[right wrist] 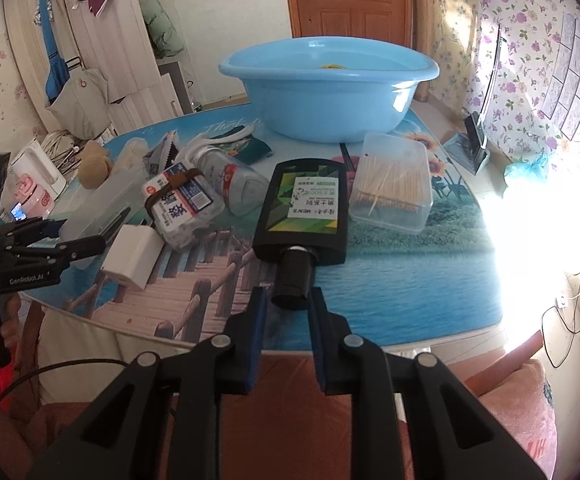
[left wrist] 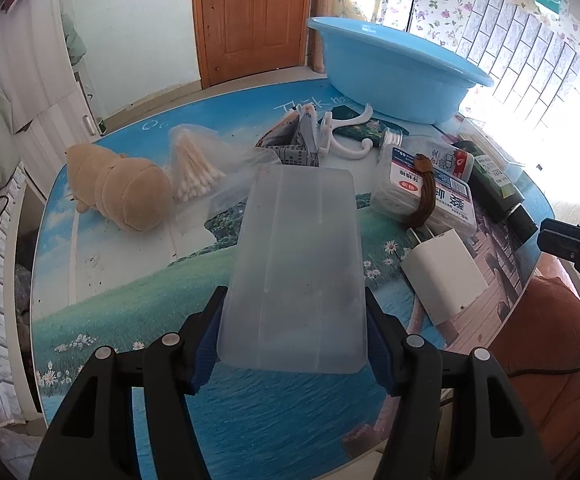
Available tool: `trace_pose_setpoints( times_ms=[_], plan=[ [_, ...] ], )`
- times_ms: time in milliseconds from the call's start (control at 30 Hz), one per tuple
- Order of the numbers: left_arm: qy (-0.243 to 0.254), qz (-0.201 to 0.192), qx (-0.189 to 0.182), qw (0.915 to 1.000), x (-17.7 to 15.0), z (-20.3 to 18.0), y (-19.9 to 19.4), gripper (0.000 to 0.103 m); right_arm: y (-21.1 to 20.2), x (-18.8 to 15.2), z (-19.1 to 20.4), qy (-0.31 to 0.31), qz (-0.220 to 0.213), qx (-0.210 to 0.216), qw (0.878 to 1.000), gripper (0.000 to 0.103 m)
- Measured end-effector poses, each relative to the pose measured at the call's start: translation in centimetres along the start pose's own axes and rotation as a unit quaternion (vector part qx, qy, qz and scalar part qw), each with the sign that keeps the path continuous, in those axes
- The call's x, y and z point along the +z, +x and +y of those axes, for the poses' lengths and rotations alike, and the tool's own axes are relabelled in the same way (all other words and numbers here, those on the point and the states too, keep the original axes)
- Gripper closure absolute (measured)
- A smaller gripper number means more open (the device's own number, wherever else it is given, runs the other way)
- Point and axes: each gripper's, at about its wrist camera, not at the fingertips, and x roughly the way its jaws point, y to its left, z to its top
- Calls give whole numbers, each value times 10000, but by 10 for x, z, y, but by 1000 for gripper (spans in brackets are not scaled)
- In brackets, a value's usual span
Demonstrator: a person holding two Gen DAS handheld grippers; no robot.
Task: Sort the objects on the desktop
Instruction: 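Lift the clear box with the left tool while the right tool lifts the black bottle toward the basin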
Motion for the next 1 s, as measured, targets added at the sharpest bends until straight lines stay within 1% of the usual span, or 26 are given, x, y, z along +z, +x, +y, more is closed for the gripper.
trace_pose_setpoints(
  times_ms=[33, 67, 100, 133, 167, 233, 333, 433, 567, 700, 800, 933, 1000],
  plan=[
    [20, -3, 3, 10000, 1, -1, 1, 41, -1, 0, 2, -52, -46, -59, 10000, 80],
    [35, -5, 8, 10000, 2, -2, 1, 41, 1, 2, 3, -87, -75, -179, 9998, 71],
    [46, -5, 16, 10000, 3, -2, 2, 41, 3, 4, 2, -83, -87, -263, 9996, 56],
    [54, -4, 19, 10000, 3, -3, 3, 41, 4, 5, 1, -36, -114, -301, 9995, 50],
    [58, -3, 15, 10000, 4, -4, 3, 41, 5, 7, -1, 51, -158, -241, 9996, 48],
    [49, -3, 11, 10000, 5, -4, 4, 41, 8, 11, -4, 158, -174, -115, 9997, 48],
    [61, -5, 21, 10000, 6, -3, 5, 41, 15, 18, -4, 166, -191, -177, 9995, 48],
    [96, 12, 43, 9999, 9, -6, 7, 41, 21, 24, -3, 170, -180, -131, 9996, 48],
    [127, 8, 59, 9999, 12, -7, 9, 41, 31, 28, -2, 131, -205, -254, 9994, 44],
    [73, -4, -61, 10000, 12, -8, 8, 41, 42, 30, -5, 108, -108, -427, 9990, 43],
    [102, -10, -41, 9999, 11, -9, 7, 42, 49, 30, -13, 253, -14, -321, 9992, 43],
    [77, -31, -38, 10000, 11, -9, 5, 41, 51, 32, -14, 141, -89, -359, 9992, 42],
    [73, -28, -33, 10000, 11, -8, 5, 41, 51, 32, -14, 132, -98, -287, 9995, 43]
  ],
)
